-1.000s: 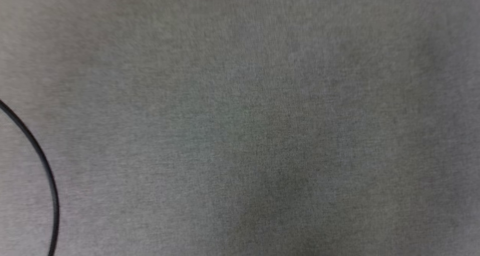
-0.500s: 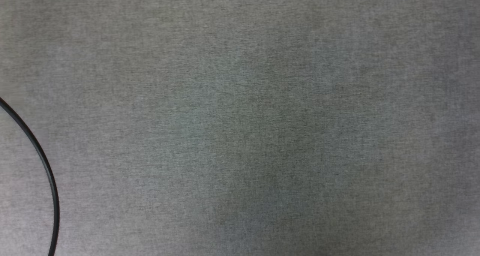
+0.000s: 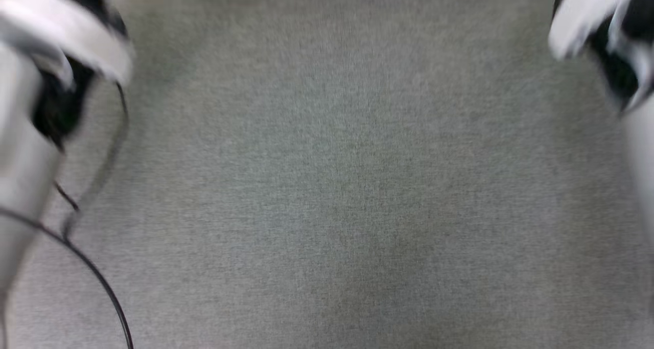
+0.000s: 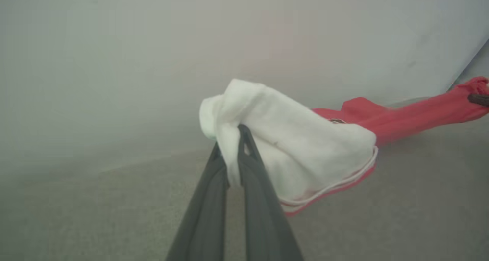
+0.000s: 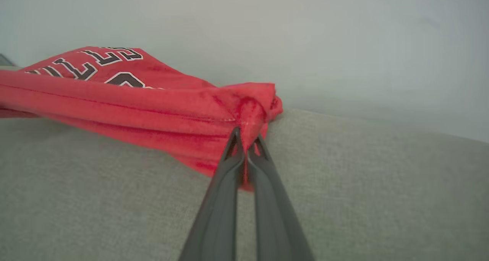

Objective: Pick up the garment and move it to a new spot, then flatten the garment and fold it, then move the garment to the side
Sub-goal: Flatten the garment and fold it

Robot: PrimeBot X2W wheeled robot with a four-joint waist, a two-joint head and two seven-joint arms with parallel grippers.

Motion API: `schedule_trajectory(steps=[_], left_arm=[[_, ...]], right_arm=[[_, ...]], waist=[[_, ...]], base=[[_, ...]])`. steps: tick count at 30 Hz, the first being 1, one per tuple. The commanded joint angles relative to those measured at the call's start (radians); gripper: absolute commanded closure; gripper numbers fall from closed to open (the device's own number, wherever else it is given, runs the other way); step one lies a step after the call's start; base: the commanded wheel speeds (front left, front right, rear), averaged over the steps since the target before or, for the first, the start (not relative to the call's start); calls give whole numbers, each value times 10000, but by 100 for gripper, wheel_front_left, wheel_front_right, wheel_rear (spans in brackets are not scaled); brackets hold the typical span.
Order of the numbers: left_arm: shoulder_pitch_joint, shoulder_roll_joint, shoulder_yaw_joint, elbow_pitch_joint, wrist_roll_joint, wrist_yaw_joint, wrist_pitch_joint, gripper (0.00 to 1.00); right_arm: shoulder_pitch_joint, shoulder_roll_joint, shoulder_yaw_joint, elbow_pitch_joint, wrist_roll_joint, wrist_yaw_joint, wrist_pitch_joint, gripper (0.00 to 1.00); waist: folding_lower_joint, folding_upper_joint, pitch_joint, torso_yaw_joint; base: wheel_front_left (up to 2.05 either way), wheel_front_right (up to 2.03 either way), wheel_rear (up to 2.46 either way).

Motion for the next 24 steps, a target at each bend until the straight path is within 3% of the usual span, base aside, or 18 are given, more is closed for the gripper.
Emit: schedule_trajectory(steps=[1, 14, 24], left_arm=[[685, 22, 175, -247, 60, 162, -64, 100], [7504, -442, 1696, -3102, 779, 1378, -74, 100], [11288, -272, 2080, -5117, 323, 2649, 18, 100]], right_arm=[[727, -195, -19, -154, 125, -21, -75, 100], [6893, -117, -1054, -2233, 541, -24, 64, 100], [10994, 721, -2476, -4748, 225, -35, 1018, 100]], waist=[[0, 0, -890, 88], [0, 0, -3376, 163], [0, 0, -4818, 389]], base=[[0, 0, 0], [0, 0, 0], [0, 0, 0]])
